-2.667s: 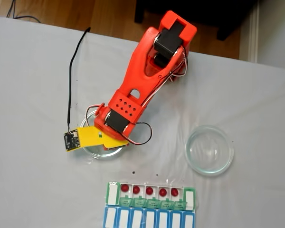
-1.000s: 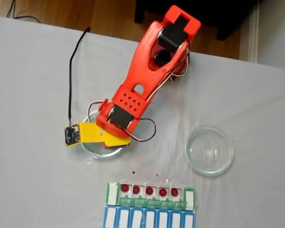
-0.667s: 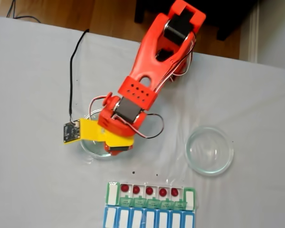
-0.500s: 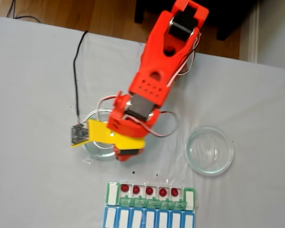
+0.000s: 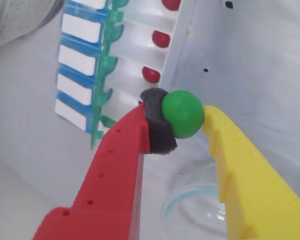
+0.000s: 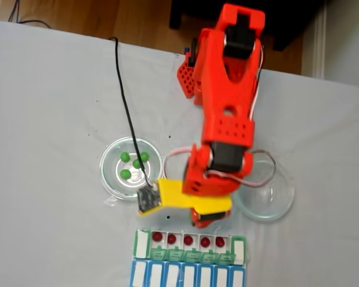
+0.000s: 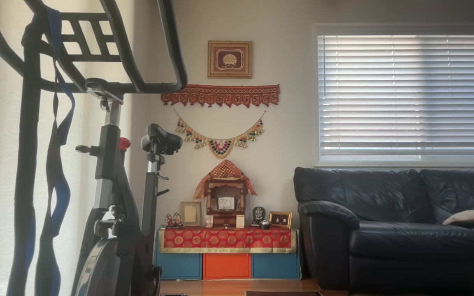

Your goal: Sort medicines into box.

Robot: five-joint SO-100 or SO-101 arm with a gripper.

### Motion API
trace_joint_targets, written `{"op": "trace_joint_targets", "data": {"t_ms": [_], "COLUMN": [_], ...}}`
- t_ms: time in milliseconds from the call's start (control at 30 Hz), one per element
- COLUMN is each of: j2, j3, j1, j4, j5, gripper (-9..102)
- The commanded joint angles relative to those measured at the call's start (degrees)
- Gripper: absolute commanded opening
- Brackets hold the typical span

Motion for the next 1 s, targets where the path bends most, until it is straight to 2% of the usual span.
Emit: {"op": "trace_joint_targets", "data": {"t_ms": [0,367,700,967], "j2": [-2.64,-9.32,-17.31,-19.69], "j3": [-9.58,-12.57,-21.97,-22.15], "j1": [-2.99,-7.82,-8.70,-8.70], "j4": [2.37,2.90,2.81,-2.46], "j5": [1.85,5.27,6.42,6.50], "gripper": [1,1,1,1]}}
